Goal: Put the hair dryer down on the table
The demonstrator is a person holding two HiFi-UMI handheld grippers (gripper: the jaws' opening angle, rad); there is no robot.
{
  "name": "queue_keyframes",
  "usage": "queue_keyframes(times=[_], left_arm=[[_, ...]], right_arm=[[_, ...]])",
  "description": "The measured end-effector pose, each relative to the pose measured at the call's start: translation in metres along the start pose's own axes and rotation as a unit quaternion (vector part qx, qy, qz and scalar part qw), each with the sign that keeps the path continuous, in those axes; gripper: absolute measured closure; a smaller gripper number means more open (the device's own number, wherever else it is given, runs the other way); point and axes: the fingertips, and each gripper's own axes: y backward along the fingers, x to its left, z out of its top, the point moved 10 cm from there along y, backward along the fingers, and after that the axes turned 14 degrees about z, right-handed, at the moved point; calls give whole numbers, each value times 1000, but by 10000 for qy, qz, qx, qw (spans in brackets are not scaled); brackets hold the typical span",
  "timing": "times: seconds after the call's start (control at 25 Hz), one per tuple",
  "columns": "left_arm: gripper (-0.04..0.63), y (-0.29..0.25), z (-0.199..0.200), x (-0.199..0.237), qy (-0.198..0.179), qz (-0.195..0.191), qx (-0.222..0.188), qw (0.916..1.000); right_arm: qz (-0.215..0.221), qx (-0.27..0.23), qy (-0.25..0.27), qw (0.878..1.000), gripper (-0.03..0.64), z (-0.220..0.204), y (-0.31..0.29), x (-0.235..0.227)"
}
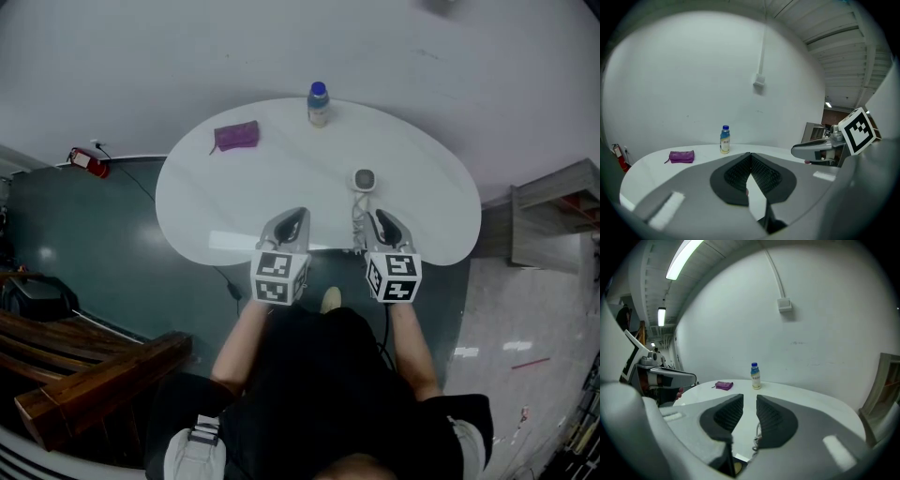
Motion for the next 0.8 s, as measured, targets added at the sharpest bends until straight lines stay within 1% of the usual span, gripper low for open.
queue_keyframes(times=[0.24,0.8], left_arm=[[591,13,7,-14,-108,-84,-114,9998],[591,45,18,-35,-134,-75,-509,9986]], right_arm=[[71,-213,79,9997,529,8,23,4],[-39,-795,318,9963,595,17,71,5]])
